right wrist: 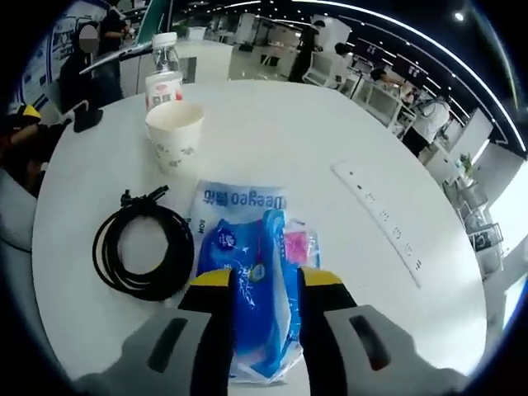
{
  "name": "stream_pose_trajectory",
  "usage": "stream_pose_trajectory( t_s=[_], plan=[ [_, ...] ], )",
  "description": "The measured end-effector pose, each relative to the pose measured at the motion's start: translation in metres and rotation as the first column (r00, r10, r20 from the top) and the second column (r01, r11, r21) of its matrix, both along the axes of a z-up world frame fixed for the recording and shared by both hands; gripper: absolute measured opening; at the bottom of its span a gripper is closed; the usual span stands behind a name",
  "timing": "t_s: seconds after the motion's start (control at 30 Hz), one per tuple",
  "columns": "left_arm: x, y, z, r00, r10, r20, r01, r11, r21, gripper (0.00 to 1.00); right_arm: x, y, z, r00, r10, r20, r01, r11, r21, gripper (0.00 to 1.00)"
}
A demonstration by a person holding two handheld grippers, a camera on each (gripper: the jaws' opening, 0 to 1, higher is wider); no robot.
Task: Arrange the tabletop items into an orderly group along one side of the table until the central work area is clear of visible clutter.
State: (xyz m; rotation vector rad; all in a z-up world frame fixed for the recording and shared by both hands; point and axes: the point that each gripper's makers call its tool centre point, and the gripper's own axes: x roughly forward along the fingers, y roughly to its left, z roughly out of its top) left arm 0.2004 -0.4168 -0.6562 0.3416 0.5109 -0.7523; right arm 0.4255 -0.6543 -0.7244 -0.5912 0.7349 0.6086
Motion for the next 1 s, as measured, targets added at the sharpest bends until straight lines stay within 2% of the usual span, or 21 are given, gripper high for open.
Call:
stream_pose_trajectory(
  t_s=[0.17, 0.33, 0.63, 1.0],
  plan=[
    [0.0, 0.002, -0.001, 1.0, 0.005, -0.004, -0.005, 1.0, 0.004, 0.95, -0.001, 0.001, -0.003, 1.0, 0.008, -0.012, -0.008, 1.0, -0.021, 0.18],
    [0.001, 0.003, -0.002, 1.0, 0.01, -0.008, -0.01, 1.0, 0.006, 0.94, -0.007, 0.006, -0.006, 0.998, 0.06, -0.032, -0.061, 0.997, -0.035, 0.02],
    [0.001, 0.004, -0.002, 1.0, 0.016, -0.009, -0.016, 1.0, 0.005, 0.93, -0.01, 0.01, -0.004, 0.992, 0.124, -0.034, -0.125, 0.991, -0.047, 0.0],
    [0.001, 0.003, 0.001, 1.0, 0.011, -0.001, -0.011, 1.0, -0.006, 0.93, -0.01, 0.009, 0.006, 0.988, 0.156, -0.015, -0.157, 0.986, -0.063, 0.0]
  ],
)
